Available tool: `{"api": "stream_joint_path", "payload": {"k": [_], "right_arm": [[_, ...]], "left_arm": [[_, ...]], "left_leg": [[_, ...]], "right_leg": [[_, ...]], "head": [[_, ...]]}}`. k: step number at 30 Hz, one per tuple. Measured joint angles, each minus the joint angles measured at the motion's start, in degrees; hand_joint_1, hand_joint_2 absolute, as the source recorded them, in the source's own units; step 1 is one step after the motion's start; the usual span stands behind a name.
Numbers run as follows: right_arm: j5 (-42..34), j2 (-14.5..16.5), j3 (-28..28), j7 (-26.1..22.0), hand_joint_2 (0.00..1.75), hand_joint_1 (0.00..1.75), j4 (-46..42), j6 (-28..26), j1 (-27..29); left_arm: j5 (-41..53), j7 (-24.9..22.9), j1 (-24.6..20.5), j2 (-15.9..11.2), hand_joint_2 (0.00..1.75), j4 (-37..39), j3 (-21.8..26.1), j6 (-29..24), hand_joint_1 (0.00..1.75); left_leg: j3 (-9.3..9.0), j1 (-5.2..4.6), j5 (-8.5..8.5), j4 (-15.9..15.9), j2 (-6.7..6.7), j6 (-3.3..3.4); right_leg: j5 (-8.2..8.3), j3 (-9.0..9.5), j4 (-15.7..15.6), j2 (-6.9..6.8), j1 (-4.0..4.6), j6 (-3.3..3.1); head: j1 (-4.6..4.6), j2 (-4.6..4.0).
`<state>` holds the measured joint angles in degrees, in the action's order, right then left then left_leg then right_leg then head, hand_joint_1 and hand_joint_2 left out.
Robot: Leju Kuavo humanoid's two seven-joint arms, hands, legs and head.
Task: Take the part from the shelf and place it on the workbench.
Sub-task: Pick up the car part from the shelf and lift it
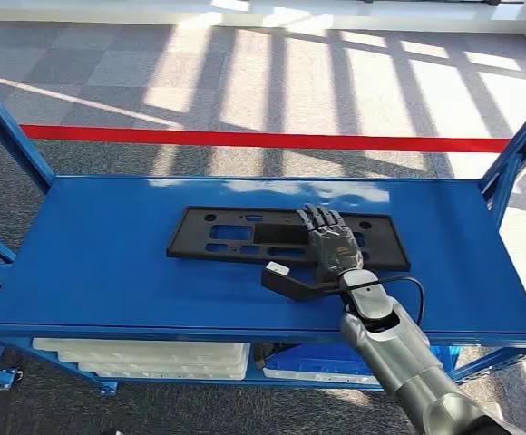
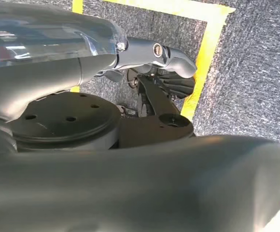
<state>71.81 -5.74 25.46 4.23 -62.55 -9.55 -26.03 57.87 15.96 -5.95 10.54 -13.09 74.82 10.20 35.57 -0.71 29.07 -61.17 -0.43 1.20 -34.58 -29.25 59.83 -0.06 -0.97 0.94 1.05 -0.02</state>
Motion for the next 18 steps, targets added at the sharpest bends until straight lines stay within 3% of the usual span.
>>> {"api": "stream_joint_path", "payload": {"k": [18], "right_arm": [[9.8, 1.5, -10.4, -3.6, 1.75, 1.75, -4.0, -5.1, 6.3]], "left_arm": [[1.0, 0.3, 0.0, 0.0, 0.00, 0.0, -0.8, -1.7, 0.00]], "left_leg": [[0.05, 0.01, 0.01, 0.0, 0.00, 0.00]], "right_leg": [[0.00, -0.05, 0.0, 0.00, 0.00, 0.00]], "head": [[0.00, 0.00]]}}
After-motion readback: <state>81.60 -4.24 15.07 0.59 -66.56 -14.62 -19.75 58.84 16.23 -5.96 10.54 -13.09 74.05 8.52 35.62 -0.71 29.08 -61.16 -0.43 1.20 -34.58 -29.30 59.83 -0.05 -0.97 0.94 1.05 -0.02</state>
